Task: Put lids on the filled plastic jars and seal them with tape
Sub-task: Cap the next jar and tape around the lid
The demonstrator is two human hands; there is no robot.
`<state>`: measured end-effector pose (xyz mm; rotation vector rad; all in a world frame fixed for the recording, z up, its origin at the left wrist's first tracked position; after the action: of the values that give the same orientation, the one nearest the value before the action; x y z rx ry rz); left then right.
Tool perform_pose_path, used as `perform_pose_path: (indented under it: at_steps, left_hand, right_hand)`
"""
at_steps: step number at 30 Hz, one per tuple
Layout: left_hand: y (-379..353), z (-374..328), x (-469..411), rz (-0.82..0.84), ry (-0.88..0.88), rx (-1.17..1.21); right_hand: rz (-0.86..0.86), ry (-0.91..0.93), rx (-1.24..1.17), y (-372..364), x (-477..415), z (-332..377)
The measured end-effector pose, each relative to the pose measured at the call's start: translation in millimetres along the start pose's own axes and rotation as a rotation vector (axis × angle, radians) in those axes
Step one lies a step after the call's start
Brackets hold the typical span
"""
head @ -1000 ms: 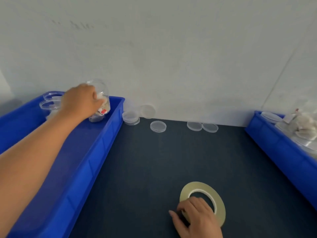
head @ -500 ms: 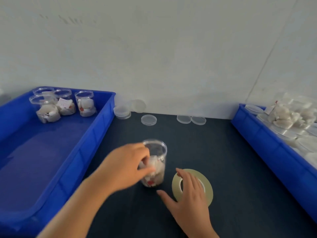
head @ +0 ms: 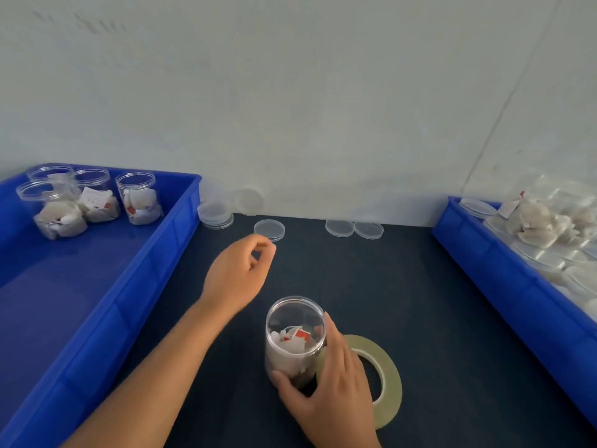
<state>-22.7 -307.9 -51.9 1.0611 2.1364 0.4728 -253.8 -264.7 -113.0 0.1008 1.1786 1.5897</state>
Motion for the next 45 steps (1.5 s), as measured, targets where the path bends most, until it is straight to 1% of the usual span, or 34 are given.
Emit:
perform_pose_path:
  at_steps: [1,3,5,9,10,11,12,14,15,17,22,25,28,30,31,32,34,35,36,37,38,42,45]
  left_hand:
    - [-16,14,-23,0.074,0.059,-0.095]
    - [-49,34,-65,0.212,0.052,-0.273]
    - [-77,47,-95,0.322,0.036,-0.371]
    - [-117,78,-123,0.601,0.125,-0.556]
    - [-121,83,-124,0.629,0.122,-0.603]
    - [-121,85,-124,0.616,0.097,-0.638]
    - [-118,84,-122,0.558,0.058,-0.646]
    - [-106,76,-113,0.402,-0.021,-0.586]
    - [-100,73,-105,0.352,-0.048,-0.558]
    - [-89,69,-83,0.305,-0.072,-0.551]
    - [-61,65,-24,0.311,-0.065,-0.591]
    - [-44,63,11,0.337,-0.032,-0.544]
    - [-33,64,45,0.397,0.02,-0.556]
    - [-20,64,65,0.365,0.068,-0.526]
    - [-10,62,74,0.319,0.119,-0.425]
    - [1,59,82,0.265,0.187,-0.266]
    - [24,49,97,0.101,0.312,0.171]
    - [32,42,103,0.044,0.367,0.352]
    - [37,33,108,0.033,0.392,0.444]
    - [39,19,112,0.073,0.365,0.464]
    - [40,3,114,0.133,0.294,0.411]
    - [31,-59,114,0.326,-0.048,-0.032]
    - [16,-83,115,0.46,-0.164,-0.266]
  right_hand:
    - [-0.015,0.011,0.007,1,-1,1]
    - [-0.047,0.045,0.032,4,-4,2]
    - [-0.057,0.081,0.043,4,-6,2]
    - [-0.044,0.087,0.007,0,-10,-4]
    - [-0.047,0.079,-0.007,-1,-10,-5]
    - [-0.046,0.069,-0.025,-1,-11,-6]
    - [-0.037,0.067,-0.038,-2,-11,-6]
    - [-0.012,0.077,-0.042,-3,-11,-7]
    - [-0.002,0.077,-0.038,-3,-10,-7]
    - [0.0,0.071,-0.016,-3,-8,-8]
    - [0.006,0.037,-0.028,0,-2,-5]
    - [0.026,0.023,-0.051,2,3,-5]
    - [0.021,0.069,-0.057,5,10,0]
    - [0.033,0.119,-0.077,7,13,5]
    - [0.044,0.134,-0.088,8,14,8]
    - [0.062,0.135,-0.092,9,15,9]
    - [0.094,0.116,-0.084,8,16,11]
    - [0.099,0.111,-0.084,8,17,10]
    - [0.096,0.11,-0.087,6,17,10]
    - [0.09,0.11,-0.089,6,18,9]
    - [0.092,0.11,-0.086,4,18,9]
    - [0.18,0.072,-0.076,-1,19,6]
    - [0.187,0.062,-0.085,-2,20,5]
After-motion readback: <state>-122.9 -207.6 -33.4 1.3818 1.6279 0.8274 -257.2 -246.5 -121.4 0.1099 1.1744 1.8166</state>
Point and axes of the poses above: each hand's wrist, its own x-axis away from the middle knuckle, its own y-axis out of the back of the hand, z = x × y, the point moved 7 cm from there along -x, towards the middle knuckle, and after that the axes turned 2 degrees about x, right-handed, at the moved point
